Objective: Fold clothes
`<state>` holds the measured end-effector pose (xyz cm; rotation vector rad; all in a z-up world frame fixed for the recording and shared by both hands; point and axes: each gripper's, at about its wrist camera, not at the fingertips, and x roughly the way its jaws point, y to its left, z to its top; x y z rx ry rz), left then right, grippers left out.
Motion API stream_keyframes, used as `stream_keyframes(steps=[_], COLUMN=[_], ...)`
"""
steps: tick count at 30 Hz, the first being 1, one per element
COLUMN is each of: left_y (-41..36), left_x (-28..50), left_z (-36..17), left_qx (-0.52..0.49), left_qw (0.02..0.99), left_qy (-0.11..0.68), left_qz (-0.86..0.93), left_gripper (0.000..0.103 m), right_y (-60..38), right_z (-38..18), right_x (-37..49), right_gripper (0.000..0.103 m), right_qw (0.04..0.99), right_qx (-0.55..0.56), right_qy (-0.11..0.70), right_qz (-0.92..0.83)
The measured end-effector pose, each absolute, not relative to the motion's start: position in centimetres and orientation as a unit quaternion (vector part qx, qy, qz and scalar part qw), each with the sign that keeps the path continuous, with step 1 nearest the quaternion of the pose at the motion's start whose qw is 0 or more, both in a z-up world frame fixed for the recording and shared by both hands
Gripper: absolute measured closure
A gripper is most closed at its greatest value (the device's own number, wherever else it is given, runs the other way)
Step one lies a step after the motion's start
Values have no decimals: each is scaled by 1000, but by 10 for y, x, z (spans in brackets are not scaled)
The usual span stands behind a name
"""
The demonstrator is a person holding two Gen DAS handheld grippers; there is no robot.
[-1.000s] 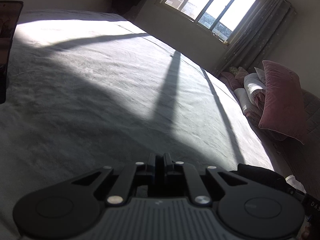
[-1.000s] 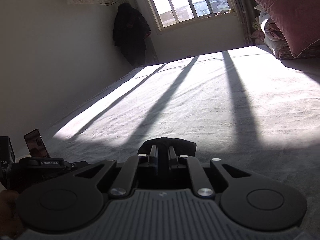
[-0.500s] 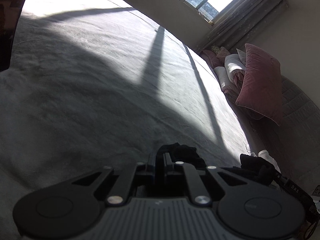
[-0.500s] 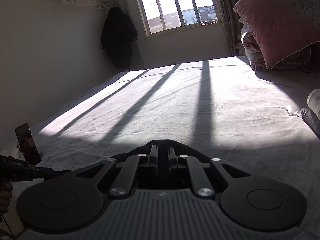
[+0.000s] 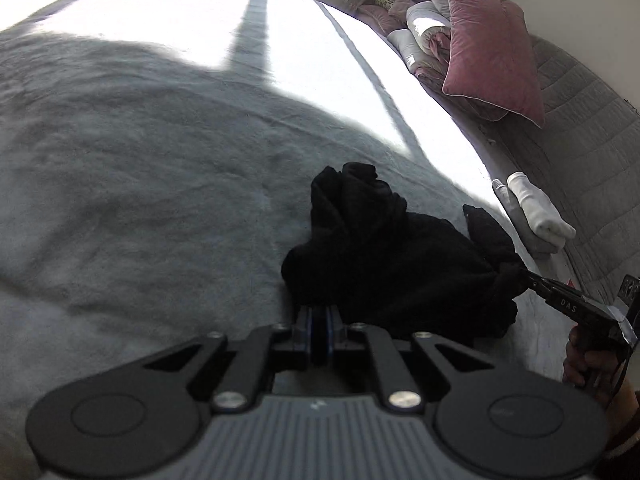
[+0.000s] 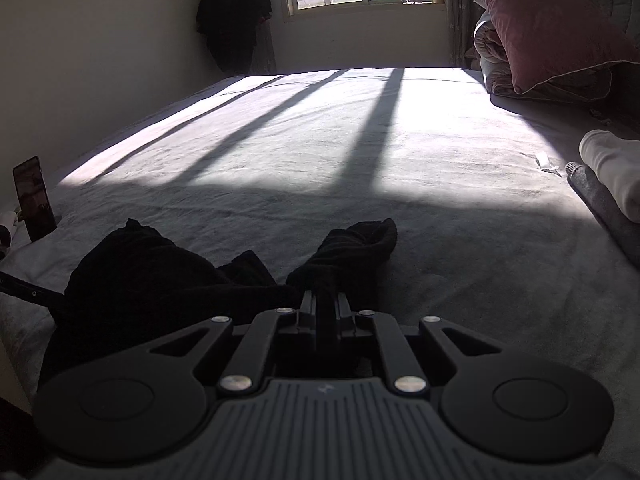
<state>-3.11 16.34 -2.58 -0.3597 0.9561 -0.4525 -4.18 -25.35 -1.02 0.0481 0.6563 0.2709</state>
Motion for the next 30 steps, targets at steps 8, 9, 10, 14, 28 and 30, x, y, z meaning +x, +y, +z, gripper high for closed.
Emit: stream_keyframes(steps=[8, 9, 10, 14, 28, 30], left_y=[168, 169, 170, 172, 160, 155], left_x=[-24, -22, -20, -14, 16, 19], left_z=[-16, -15, -14, -11, -24, -25], left_qx=[-178, -181, -185, -193, -224, -220], left_qw=[858, 860, 862, 869, 867, 871], left_qy=[436, 432, 429, 419, 424, 421], left_qz=[-207, -203, -199, -178, -134, -126], left_gripper=[92, 87, 85, 65, 68, 70], right_y=[-256, -257, -258, -262, -225, -213], right_z=[-17, -15, -13, -8, 11, 12], right_x=[-50, -50, -50, -48, -26, -20], right_gripper=[92, 91, 90, 76, 58, 58], right_qw=[930, 930, 930, 930, 929, 926], right_qx=[5, 8, 14, 35, 40, 35], right_qy=[337, 336, 335, 330, 311, 312], right_qz=[146, 150, 152, 157, 195, 209])
